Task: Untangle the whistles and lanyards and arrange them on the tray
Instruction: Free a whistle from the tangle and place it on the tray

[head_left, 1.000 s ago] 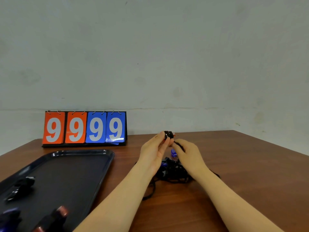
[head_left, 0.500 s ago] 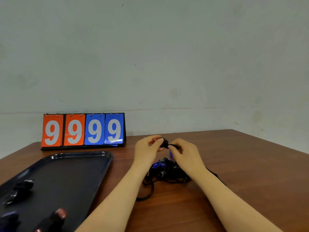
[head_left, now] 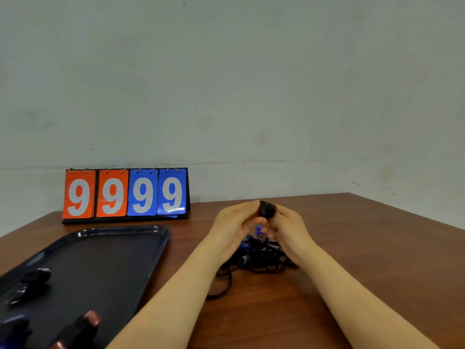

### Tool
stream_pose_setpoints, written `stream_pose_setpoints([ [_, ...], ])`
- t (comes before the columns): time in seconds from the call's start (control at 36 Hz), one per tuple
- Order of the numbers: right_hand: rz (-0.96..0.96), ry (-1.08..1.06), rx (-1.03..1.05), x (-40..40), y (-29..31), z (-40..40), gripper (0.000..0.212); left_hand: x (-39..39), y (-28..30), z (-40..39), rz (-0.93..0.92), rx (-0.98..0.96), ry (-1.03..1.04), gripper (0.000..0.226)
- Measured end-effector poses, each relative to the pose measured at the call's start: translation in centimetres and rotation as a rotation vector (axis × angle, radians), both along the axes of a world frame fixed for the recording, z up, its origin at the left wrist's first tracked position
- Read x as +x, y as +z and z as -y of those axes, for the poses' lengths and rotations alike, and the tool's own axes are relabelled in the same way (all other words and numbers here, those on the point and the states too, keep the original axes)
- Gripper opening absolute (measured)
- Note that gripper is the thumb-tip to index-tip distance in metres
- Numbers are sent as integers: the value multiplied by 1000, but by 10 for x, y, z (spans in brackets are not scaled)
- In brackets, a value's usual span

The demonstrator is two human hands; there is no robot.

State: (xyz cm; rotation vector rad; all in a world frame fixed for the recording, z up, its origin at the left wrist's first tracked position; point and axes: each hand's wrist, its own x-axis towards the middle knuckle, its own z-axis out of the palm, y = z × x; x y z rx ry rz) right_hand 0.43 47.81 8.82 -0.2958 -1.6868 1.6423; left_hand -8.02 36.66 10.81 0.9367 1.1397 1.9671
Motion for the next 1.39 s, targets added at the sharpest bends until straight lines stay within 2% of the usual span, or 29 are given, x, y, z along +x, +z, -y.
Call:
stream_pose_setpoints([
  [0.06, -37, 51, -27, 2, 2, 2, 26, 4, 2, 0, 116, 28, -38, 26],
  [0.11, -6, 7, 50, 2, 3, 5, 26, 5, 3, 0, 271, 66, -41, 29],
  [0.19, 54, -121, 219, 0, 2, 6, 21, 3, 3, 0, 490, 131, -40, 17],
  [0.28, 68, -245, 406, -2, -4, 5, 17, 1, 1, 1, 655, 171, -20, 21],
  [0.33, 104, -336, 625, -4, -7, 4, 16, -1, 0, 2, 716, 190, 14, 26],
  [0.42, 171, -401, 967, -4, -9, 5, 15, -3, -1, 1, 630, 155, 111, 22],
  [0.53, 173, -414, 1165, -2, -9, 1, 12, -7, -3, -1, 189, 35, 326, 13],
  [0.67, 141, -441, 1068, -1, -8, 3, 6, -4, -2, 1, -94, -50, 428, 8],
  [0.81, 107, -448, 956, -5, -11, 5, 11, -1, 1, 2, -191, -79, 446, 7],
  [0.86, 79, -464, 985, -4, -11, 6, 13, -1, 1, 3, -194, -89, 442, 6],
  [0.97, 79, -479, 1190, -1, -6, 9, 6, -4, 2, 4, -189, -116, 432, 9],
  [1.06, 95, -479, 1206, -1, -5, 8, 6, -9, -1, 4, -199, -143, 418, 7],
  [1.31, 36, -409, 719, 2, 0, 12, 12, -14, -2, 3, -215, -173, 339, 15],
  [1.39, 38, -325, 548, 5, 5, 13, 10, -16, -2, 4, -237, -181, 326, 18],
])
